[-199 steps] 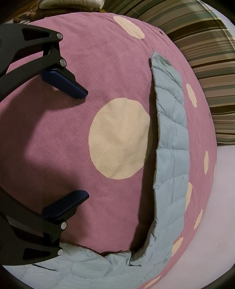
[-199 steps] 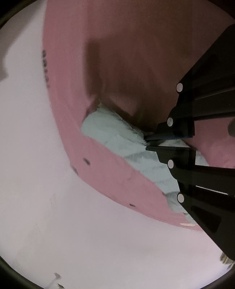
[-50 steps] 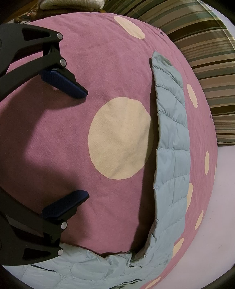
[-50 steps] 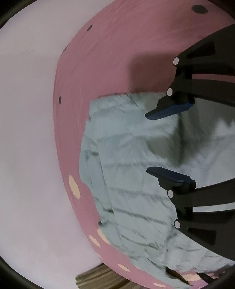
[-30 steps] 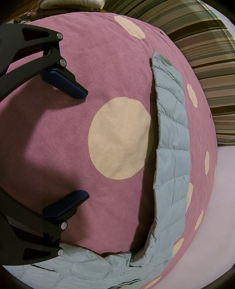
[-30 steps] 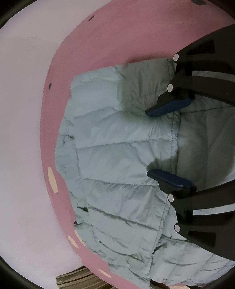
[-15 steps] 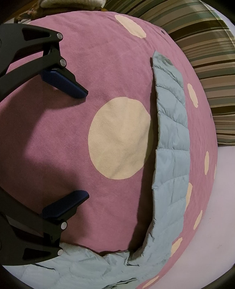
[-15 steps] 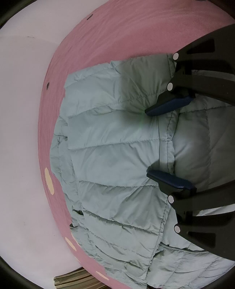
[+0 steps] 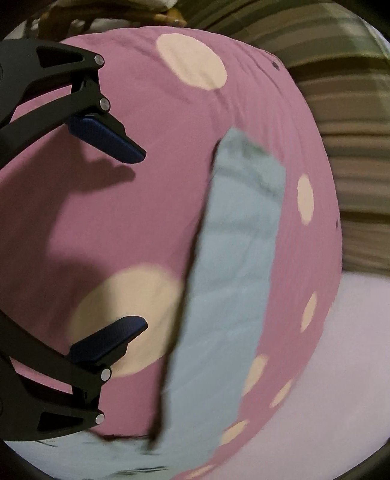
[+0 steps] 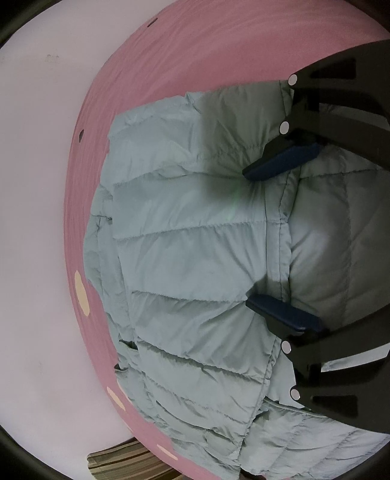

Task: Fold large clothes

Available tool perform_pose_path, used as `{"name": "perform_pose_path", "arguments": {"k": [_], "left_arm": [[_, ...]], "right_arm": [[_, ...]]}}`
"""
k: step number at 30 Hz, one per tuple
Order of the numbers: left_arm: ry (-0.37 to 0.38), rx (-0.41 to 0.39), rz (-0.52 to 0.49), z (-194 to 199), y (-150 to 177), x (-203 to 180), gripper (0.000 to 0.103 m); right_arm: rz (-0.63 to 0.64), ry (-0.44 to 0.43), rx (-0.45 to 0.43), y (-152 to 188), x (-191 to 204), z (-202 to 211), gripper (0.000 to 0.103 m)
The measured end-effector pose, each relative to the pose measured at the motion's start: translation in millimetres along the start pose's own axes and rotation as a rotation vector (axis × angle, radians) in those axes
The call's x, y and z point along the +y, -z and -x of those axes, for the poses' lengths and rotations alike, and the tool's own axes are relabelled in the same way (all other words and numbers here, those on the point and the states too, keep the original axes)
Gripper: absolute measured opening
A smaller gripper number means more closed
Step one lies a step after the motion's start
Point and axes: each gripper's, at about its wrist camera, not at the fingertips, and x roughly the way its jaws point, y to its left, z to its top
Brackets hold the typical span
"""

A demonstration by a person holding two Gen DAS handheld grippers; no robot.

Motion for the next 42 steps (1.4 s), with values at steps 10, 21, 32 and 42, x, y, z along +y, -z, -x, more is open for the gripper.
{"name": "perform_pose_path", "arguments": {"k": [10,21,32,42], "left_arm": [[0.136,0.007,0.265,-52,-65,70,0.084],[0.14,-0.04,0.22,-54,-78,70,0.004],[0.255,-0.188,-0.051,25,-71,-50,0.003],[0.49,-0.194,-0.395,88,-6,-258,0.003]], "right_arm": [[0.001,0.002,-0.003,0,1,0,0.078],[0.001,0.001,-0.004,0,1,-1,0.078],[-0.006,-0.006,-0.008,1,1,0,0.078],[-0.026,-0.036,-0.014,5,-1,4,0.084]]}}
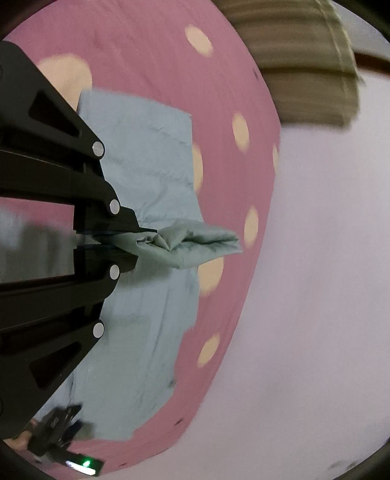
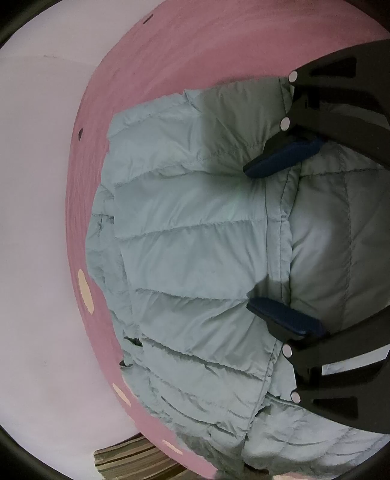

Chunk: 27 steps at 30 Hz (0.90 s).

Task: Fold large clothes

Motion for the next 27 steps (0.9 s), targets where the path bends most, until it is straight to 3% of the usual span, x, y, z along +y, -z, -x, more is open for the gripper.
{"name": "perform_pose_path", "arguments": {"k": [7,17,21,22,27], "left_arm": [[0.101,0.073,-0.144,-36,28,-104,0.003],[0.128,0.179,-0.241,-80,62,-157,0.006],[0.153,0.155,-0.239,-62,64,-159,0.047],[0.154,0.142,-0.242,-56,64,-157,0.054],[0.117,0.093,-0.254,-28,58,-132,0.062]], "right_arm": [[-0.007,-0.018,-0.002,1,1,0,0.087],[-0.017,-0.027,-0.005,2,0,1,0.087],[-0.016,-0.026,-0.005,2,0,1,0.087],[-0.016,-0.025,-0.005,2,0,1,0.087],[-0.012,-0.009,-0.01,1,3,7,0.087]]}}
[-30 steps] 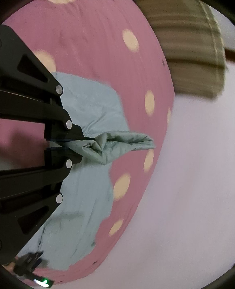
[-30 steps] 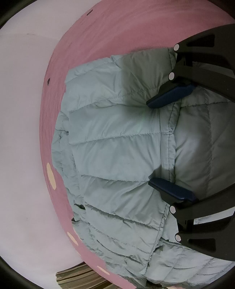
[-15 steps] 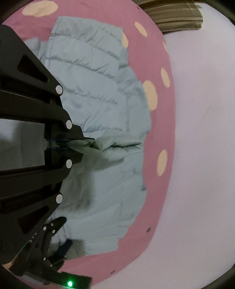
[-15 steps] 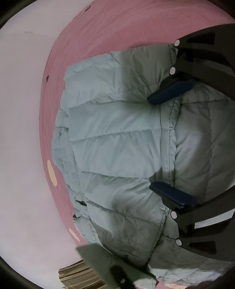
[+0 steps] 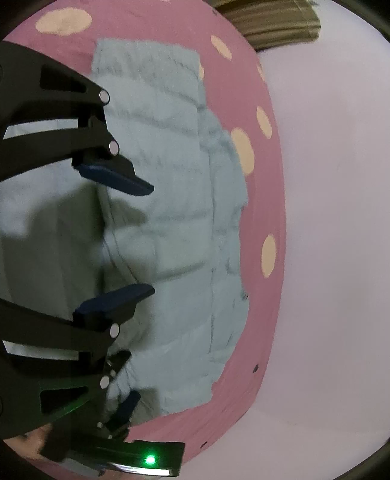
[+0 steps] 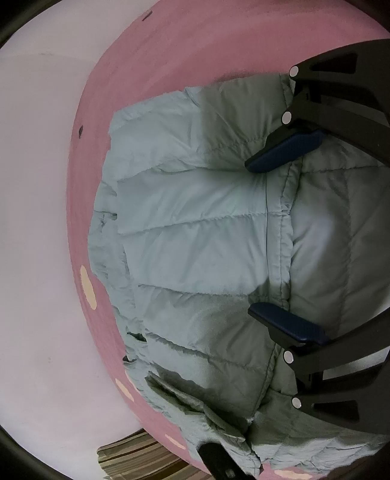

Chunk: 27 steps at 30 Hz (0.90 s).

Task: Fold large clothes

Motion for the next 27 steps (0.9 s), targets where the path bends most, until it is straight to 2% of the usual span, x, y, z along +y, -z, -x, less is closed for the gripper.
{"name": "perform_pose_path", "arguments": {"k": [3,6,9,12,15,16,17,18,19,21,24,27], "left_arm": [[-0.062,-0.017,0.018,19,7,29,0.064],[-0.132,-0.041,0.053,35,14,64,0.066],[-0.196,-0.048,0.09,42,18,96,0.066],[-0.242,-0.034,0.132,44,20,126,0.066],[-0.268,-0.039,0.167,46,22,148,0.066],[-0.279,-0.041,0.171,47,23,154,0.066],[-0.285,-0.041,0.173,47,24,159,0.066],[-0.288,-0.04,0.176,48,24,162,0.066],[-0.291,-0.037,0.179,48,25,166,0.066],[-0.293,-0.032,0.182,47,26,170,0.066],[-0.297,-0.04,0.183,48,25,173,0.066],[-0.291,-0.052,0.185,48,18,170,0.066]], "right_arm": [[-0.015,0.014,-0.027,-3,4,18,0.087],[-0.013,-0.023,-0.059,-9,15,37,0.087],[0.041,-0.072,-0.079,-19,47,51,0.087],[0.072,-0.141,-0.061,-32,82,45,0.087],[0.077,-0.17,-0.031,-43,108,27,0.086],[0.069,-0.187,-0.01,-46,116,18,0.08],[0.062,-0.198,0.014,-47,122,11,0.07],[0.06,-0.21,0.045,-48,129,1,0.053],[0.062,-0.214,0.069,-48,134,-5,0.046],[0.064,-0.245,0.12,-46,141,-16,0.023],[0.062,-0.252,0.093,-49,138,-8,0.009],[0.035,-0.241,0.022,-56,119,17,0.008]]}}
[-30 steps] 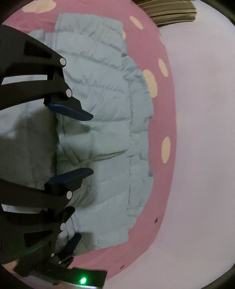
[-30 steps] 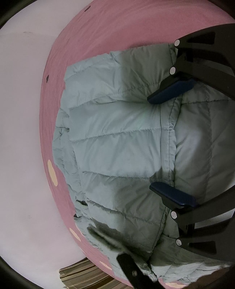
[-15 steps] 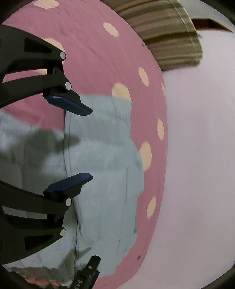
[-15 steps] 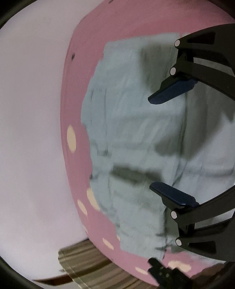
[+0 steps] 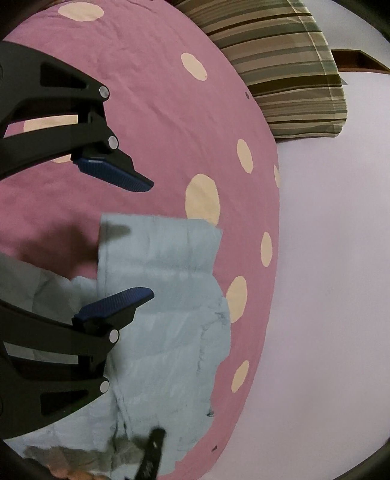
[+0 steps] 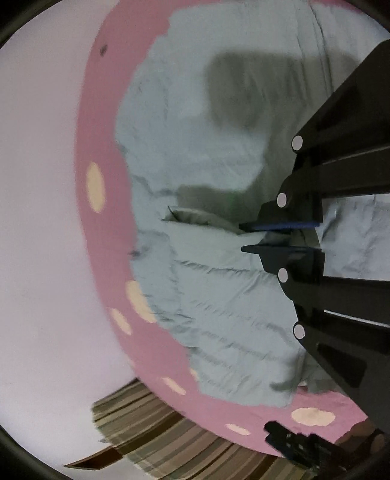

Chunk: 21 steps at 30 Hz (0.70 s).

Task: Fold large clothes

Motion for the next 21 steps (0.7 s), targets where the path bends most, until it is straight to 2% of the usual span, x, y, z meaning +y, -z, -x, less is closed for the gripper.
{"name": "perform_pose_path", "arguments": {"k": [3,7,13,18,21], "left_arm": [[0.008,-0.008,-0.014,0,-6,-9,0.066],[0.017,-0.016,-0.064,-10,-13,-34,0.067],[0.028,0.043,-0.098,-43,-11,-67,0.067],[0.004,0.104,-0.146,-69,-1,-81,0.067],[0.011,0.128,-0.152,-74,3,-82,0.067]], "right_arm": [[0.004,0.056,-0.075,-9,-25,31,0.008],[-0.017,0.153,-0.109,-14,-71,51,0.008],[-0.112,0.212,-0.061,-5,-138,46,0.008],[-0.144,0.222,0.005,11,-165,24,0.008],[-0.157,0.204,0.024,18,-169,15,0.013]]}}
